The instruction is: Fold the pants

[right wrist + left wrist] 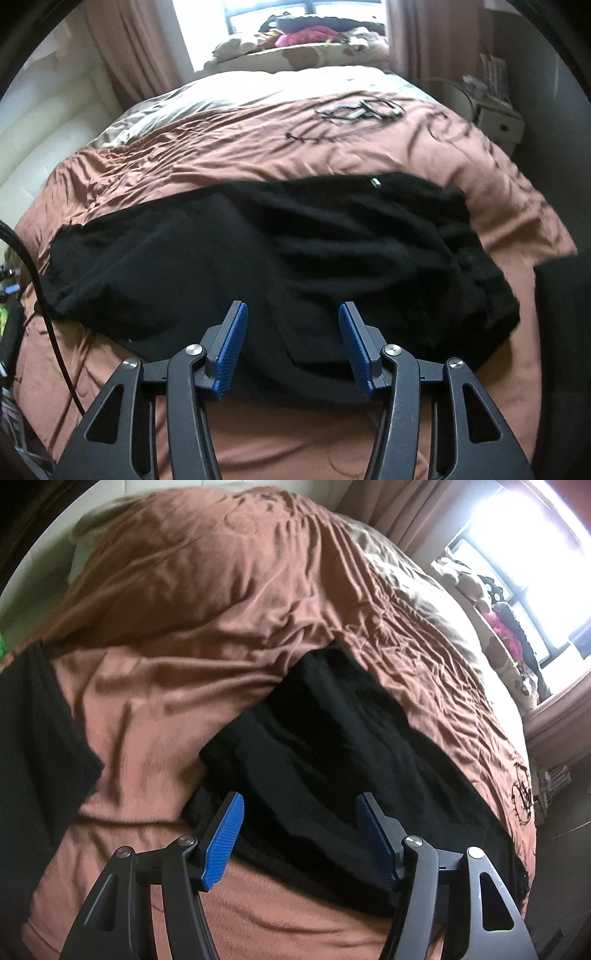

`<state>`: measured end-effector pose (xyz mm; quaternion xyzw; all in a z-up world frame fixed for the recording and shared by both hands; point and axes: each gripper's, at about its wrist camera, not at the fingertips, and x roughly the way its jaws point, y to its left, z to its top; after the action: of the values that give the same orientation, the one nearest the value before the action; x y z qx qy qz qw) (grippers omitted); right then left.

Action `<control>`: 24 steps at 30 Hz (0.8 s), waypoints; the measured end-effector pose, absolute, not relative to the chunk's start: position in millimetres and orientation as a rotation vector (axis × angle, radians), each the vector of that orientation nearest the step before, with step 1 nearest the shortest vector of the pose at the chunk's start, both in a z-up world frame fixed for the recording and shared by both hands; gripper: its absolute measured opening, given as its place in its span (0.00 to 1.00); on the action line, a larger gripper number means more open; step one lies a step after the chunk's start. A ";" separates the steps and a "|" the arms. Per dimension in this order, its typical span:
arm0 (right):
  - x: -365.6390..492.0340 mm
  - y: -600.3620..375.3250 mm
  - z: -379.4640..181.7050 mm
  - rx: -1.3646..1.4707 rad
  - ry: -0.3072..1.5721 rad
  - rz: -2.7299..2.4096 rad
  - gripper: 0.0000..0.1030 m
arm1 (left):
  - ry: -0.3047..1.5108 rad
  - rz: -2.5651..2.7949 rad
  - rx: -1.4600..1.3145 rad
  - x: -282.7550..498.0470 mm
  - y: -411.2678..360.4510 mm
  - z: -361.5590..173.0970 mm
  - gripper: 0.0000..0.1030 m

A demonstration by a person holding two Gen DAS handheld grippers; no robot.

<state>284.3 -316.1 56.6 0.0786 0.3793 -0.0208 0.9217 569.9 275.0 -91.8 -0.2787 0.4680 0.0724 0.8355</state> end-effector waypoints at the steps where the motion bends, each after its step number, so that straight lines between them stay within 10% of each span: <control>1: 276.9 -320.7 54.6 0.178 0.772 -0.038 0.48 | 0.996 0.155 -0.597 568.1 276.3 -97.3 0.63; 21: 218.2 -390.9 6.5 0.488 0.813 -0.152 0.56 | 1.035 0.177 -0.772 575.7 275.8 -183.8 0.50; 24: 218.5 -395.2 -2.9 0.532 0.817 -0.164 0.56 | 1.001 0.218 -0.780 573.3 279.4 -185.2 0.31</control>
<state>218.5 -395.2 -2.9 0.2554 0.3919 -0.0785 0.8803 573.3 279.4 -185.2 -0.3635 0.4668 0.1015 0.7998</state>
